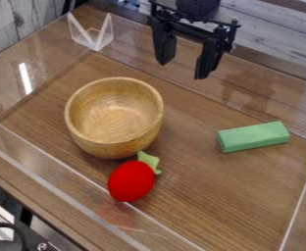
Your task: Put the green block in the brown bowl
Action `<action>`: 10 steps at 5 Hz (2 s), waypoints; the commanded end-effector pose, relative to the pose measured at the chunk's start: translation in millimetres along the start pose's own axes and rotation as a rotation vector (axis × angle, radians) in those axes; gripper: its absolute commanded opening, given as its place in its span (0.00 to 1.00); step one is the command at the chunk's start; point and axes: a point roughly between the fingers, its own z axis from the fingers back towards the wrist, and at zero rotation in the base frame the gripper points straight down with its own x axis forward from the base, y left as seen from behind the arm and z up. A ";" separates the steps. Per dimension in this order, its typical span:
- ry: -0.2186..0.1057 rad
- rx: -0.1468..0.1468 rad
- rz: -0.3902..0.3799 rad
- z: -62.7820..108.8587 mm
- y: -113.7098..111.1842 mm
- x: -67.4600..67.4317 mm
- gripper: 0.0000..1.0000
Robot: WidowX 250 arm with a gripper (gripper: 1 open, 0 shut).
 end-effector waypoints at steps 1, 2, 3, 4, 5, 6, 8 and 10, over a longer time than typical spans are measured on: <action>0.032 -0.004 -0.061 -1.2 -9.4 2.3 1.00; 0.048 -0.002 -0.236 -21.3 -31.6 15.6 1.00; 0.050 0.004 -0.444 -40.1 -70.5 34.0 1.00; 0.054 0.008 -0.594 -60.5 -106.2 42.7 1.00; 0.076 0.008 -0.631 -87.3 -108.9 57.3 1.00; 0.081 0.012 -0.620 -101.3 -95.8 67.6 1.00; 0.105 0.008 -0.647 -103.7 -84.7 76.9 1.00; 0.118 -0.016 -0.592 -102.3 -82.6 67.1 1.00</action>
